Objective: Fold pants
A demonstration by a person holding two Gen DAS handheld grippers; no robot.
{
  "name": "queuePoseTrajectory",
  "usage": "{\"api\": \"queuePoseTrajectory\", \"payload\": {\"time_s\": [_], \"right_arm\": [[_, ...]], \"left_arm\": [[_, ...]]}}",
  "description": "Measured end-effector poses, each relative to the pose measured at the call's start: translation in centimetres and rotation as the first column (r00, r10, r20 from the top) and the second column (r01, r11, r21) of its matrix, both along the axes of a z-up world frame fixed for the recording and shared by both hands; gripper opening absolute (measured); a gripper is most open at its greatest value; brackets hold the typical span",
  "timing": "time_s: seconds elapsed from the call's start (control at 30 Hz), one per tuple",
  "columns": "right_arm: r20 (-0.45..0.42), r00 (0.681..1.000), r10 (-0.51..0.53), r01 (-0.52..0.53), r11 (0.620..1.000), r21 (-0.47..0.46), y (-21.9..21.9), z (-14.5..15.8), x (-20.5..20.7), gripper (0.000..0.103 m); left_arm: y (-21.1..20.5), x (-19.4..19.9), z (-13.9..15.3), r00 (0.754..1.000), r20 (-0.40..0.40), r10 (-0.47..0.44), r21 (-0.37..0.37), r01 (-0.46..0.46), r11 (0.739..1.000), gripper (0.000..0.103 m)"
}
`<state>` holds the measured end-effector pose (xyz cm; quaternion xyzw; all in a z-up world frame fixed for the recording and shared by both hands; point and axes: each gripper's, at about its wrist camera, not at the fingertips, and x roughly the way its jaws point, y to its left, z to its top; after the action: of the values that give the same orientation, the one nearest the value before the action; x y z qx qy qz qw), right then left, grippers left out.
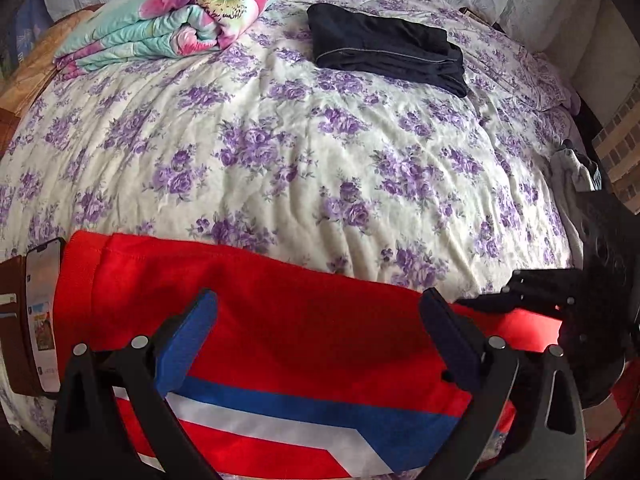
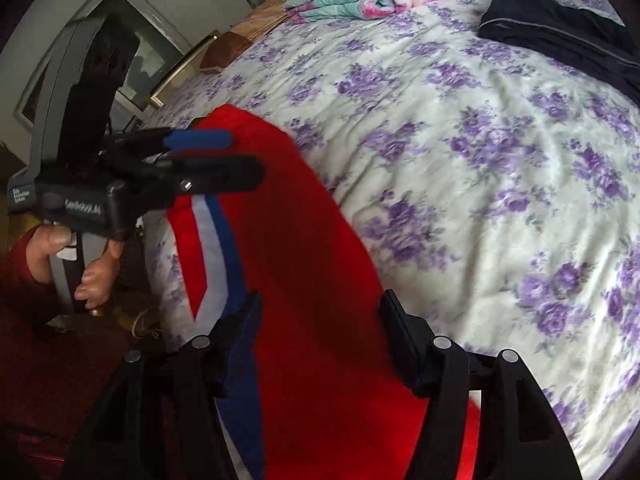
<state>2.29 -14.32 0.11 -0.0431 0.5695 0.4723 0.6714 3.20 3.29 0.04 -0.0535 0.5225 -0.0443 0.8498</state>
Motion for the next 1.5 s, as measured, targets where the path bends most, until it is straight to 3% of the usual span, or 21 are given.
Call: {"api": "queuePoseTrajectory", "payload": {"time_s": [0.17, 0.23, 0.5, 0.6, 0.73, 0.87, 0.97, 1.07, 1.1, 1.2, 1.3, 1.4, 1.5], "right_arm": [[-0.018, 1.0, -0.016, 0.017, 0.997, 0.076, -0.1, 0.3, -0.8, 0.069], [-0.019, 1.0, -0.016, 0.018, 0.993, 0.113, -0.4, 0.9, -1.1, 0.069], [0.151, 0.988, 0.04, -0.056, 0.994, 0.098, -0.1, 3.1, -3.9, 0.069], [0.129, 0.991, 0.039, -0.053, 0.993, 0.11, -0.3, 2.8, -4.2, 0.069], [0.099, 0.994, 0.038, -0.051, 0.99, 0.134, -0.4, 2.6, -4.0, 0.071], [0.055, 0.998, 0.041, -0.049, 0.985, 0.166, -0.2, 2.3, -3.8, 0.073], [-0.011, 1.0, 0.014, -0.011, 0.974, 0.228, -0.9, 2.3, -3.3, 0.073], [-0.126, 0.987, -0.102, 0.135, 0.948, 0.289, -2.9, 1.7, -1.2, 0.073], [-0.182, 0.971, -0.153, 0.202, 0.935, 0.291, -3.5, 1.0, 0.1, 0.073], [-0.331, 0.903, -0.274, 0.368, 0.891, 0.265, -4.2, -1.4, 3.2, 0.073], [-0.517, 0.794, -0.319, 0.489, 0.841, 0.231, -4.1, -4.5, 4.9, 0.073], [-0.618, 0.714, -0.328, 0.53, 0.831, 0.171, -3.8, -6.1, 5.7, 0.072], [-0.729, 0.636, -0.254, 0.52, 0.839, 0.162, -3.9, -6.6, 6.0, 0.072]], "left_arm": [[-2.2, 2.0, -1.5, 0.996, -0.055, -0.064, 0.101, 0.069, 0.992, 0.098], [-2.6, 2.4, -1.7, 0.995, -0.063, -0.072, 0.106, 0.079, 0.991, 0.098], [-3.0, 0.5, -3.1, 0.987, -0.125, -0.103, 0.148, 0.121, 0.982, 0.098], [-1.8, -1.1, -4.9, 0.982, -0.175, -0.066, 0.114, 0.087, 0.99, 0.099], [0.5, -2.7, -6.1, 0.979, -0.204, 0.004, -0.003, -0.005, 1.0, 0.099], [1.1, -4.0, -5.9, 0.981, -0.189, 0.031, -0.019, -0.035, 0.999, 0.099], [0.8, -5.0, -6.2, 0.984, -0.179, 0.003, 0.022, 0.001, 1.0, 0.099], [-0.5, -5.8, -7.2, 0.985, -0.162, -0.054, 0.135, 0.077, 0.988, 0.099], [-0.9, -6.1, -7.4, 0.986, -0.15, -0.066, 0.167, 0.091, 0.982, 0.099], [-0.4, -6.1, -7.4, 0.989, -0.143, -0.049, 0.135, 0.068, 0.989, 0.099], [-0.1, -6.3, -7.5, 0.989, -0.135, -0.054, 0.131, 0.072, 0.989, 0.099], [-0.1, -6.5, -7.5, 0.99, -0.125, -0.058, 0.132, 0.074, 0.988, 0.099], [0.0, -6.7, -7.6, 0.991, -0.115, -0.062, 0.131, 0.077, 0.988, 0.099]]}}
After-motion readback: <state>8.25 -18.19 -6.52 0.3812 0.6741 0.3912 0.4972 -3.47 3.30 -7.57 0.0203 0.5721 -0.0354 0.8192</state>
